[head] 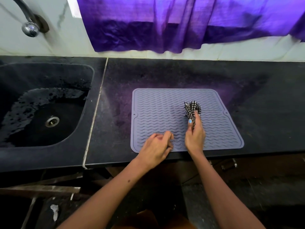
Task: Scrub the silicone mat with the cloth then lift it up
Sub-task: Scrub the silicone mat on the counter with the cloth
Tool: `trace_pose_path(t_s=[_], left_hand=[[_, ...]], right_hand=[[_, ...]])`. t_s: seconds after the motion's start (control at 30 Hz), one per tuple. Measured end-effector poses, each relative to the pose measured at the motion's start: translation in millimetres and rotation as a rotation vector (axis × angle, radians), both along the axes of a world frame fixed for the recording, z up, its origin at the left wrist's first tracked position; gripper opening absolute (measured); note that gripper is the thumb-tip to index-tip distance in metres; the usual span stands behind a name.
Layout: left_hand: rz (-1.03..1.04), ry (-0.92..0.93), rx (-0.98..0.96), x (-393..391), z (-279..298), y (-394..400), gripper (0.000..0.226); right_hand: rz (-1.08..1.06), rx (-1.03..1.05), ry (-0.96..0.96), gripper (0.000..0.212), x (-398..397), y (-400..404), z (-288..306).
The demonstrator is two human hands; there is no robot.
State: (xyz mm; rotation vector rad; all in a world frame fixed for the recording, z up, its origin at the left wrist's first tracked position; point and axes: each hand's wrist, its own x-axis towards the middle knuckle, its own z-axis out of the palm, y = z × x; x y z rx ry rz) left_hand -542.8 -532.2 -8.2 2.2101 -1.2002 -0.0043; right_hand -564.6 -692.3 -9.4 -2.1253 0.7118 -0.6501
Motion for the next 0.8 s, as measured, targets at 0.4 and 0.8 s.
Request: trace_pose_path(t_s=[0.4, 0.8], left_hand=[[-0.024, -0.308, 0.002, -6, -5, -9, 0.025], [0.657, -0.016, -0.261, 53, 6, 65, 0.015]], right_hand=[[0.008, -0.007, -0.009, 0.05, 0, -1, -2], [0.003, 0.039, 0.03, 0.054, 2, -1, -7]])
